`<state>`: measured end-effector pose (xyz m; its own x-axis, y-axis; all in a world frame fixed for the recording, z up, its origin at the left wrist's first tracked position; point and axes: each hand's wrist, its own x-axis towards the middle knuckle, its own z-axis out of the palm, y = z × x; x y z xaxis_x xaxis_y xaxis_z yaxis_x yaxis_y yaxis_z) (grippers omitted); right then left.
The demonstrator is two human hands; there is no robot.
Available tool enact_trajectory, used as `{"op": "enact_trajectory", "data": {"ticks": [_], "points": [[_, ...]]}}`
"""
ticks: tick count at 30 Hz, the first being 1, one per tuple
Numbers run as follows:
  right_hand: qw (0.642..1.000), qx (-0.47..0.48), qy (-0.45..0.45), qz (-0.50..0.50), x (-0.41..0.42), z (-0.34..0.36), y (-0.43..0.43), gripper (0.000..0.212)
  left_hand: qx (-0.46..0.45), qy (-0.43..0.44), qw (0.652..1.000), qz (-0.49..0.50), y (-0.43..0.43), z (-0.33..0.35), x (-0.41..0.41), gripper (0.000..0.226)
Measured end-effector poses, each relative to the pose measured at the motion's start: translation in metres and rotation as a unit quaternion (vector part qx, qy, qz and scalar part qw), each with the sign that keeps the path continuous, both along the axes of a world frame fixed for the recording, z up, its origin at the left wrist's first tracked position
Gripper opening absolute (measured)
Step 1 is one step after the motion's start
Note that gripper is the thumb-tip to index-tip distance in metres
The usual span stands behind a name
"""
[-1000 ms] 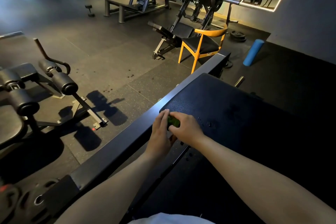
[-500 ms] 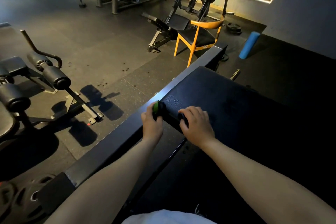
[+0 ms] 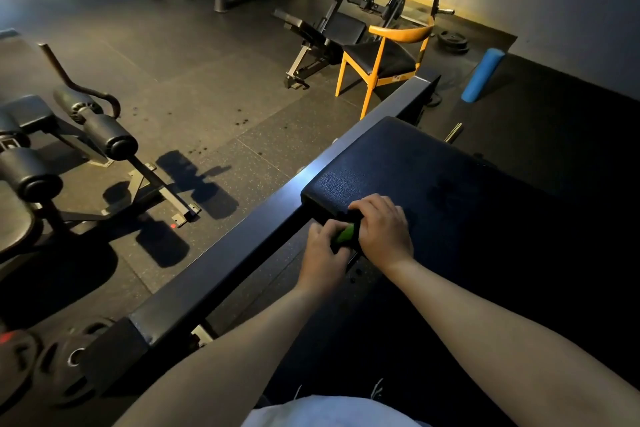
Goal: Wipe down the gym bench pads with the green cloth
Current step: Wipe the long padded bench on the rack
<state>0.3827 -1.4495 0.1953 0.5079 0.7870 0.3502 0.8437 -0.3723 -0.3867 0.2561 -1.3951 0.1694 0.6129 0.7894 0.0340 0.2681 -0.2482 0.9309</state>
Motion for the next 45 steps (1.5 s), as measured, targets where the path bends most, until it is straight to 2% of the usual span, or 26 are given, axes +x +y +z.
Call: {"op": "enact_trajectory", "data": {"ticks": [3, 6, 8, 9, 13, 21, 27, 32, 35, 37, 40, 43, 45], "points": [[1.000, 0.003, 0.002, -0.005, 0.001, 0.002, -0.002, 0.034, 0.005, -0.010, 1.000, -0.005, 0.004, -0.002, -0.004, 0.044], [1.000, 0.002, -0.006, -0.001, 0.000, 0.003, -0.004, 0.032, 0.000, -0.031, 0.993, 0.111, 0.017, -0.001, -0.006, 0.043], [1.000, -0.001, -0.008, 0.003, 0.000, 0.005, -0.006, 0.030, -0.052, -0.042, 0.979, 0.195, 0.031, 0.002, -0.006, 0.039], [1.000, -0.004, -0.006, 0.005, 0.000, 0.005, -0.007, 0.030, -0.079, -0.043, 0.975, 0.203, 0.036, 0.004, -0.004, 0.039], [1.000, -0.017, 0.015, 0.012, 0.002, 0.010, -0.011, 0.028, -0.126, -0.033, 0.976, 0.174, 0.038, 0.012, 0.009, 0.036], [0.993, -0.053, 0.029, 0.101, 0.026, 0.014, -0.032, 0.020, -0.092, -0.024, 0.975, 0.202, 0.007, 0.013, 0.025, 0.025], [0.995, -0.053, -0.054, 0.069, 0.029, 0.006, -0.051, 0.014, -0.086, -0.003, 0.977, 0.196, -0.034, 0.015, 0.033, 0.017], [0.994, -0.050, -0.028, 0.091, 0.034, 0.009, -0.068, 0.019, -0.070, -0.020, 0.982, 0.174, -0.076, 0.012, 0.040, 0.025], [0.995, -0.039, -0.016, 0.095, 0.035, 0.010, -0.076, 0.019, -0.069, -0.020, 0.983, 0.167, -0.092, 0.004, 0.041, 0.018], [0.995, -0.031, -0.006, 0.099, 0.035, 0.009, -0.078, 0.018, -0.069, -0.014, 0.983, 0.168, -0.097, 0.002, 0.039, 0.022], [0.995, -0.027, 0.003, 0.100, 0.036, 0.008, -0.078, 0.018, -0.060, -0.022, 0.979, 0.192, -0.090, 0.007, 0.035, 0.030], [0.995, -0.019, 0.008, 0.099, 0.036, 0.007, -0.079, 0.021, -0.081, -0.039, 0.959, 0.268, -0.069, 0.011, 0.033, 0.031], [0.994, -0.033, 0.020, 0.103, 0.036, 0.009, -0.079, 0.023, -0.095, -0.023, 0.955, 0.281, -0.056, 0.014, 0.035, 0.035]]}}
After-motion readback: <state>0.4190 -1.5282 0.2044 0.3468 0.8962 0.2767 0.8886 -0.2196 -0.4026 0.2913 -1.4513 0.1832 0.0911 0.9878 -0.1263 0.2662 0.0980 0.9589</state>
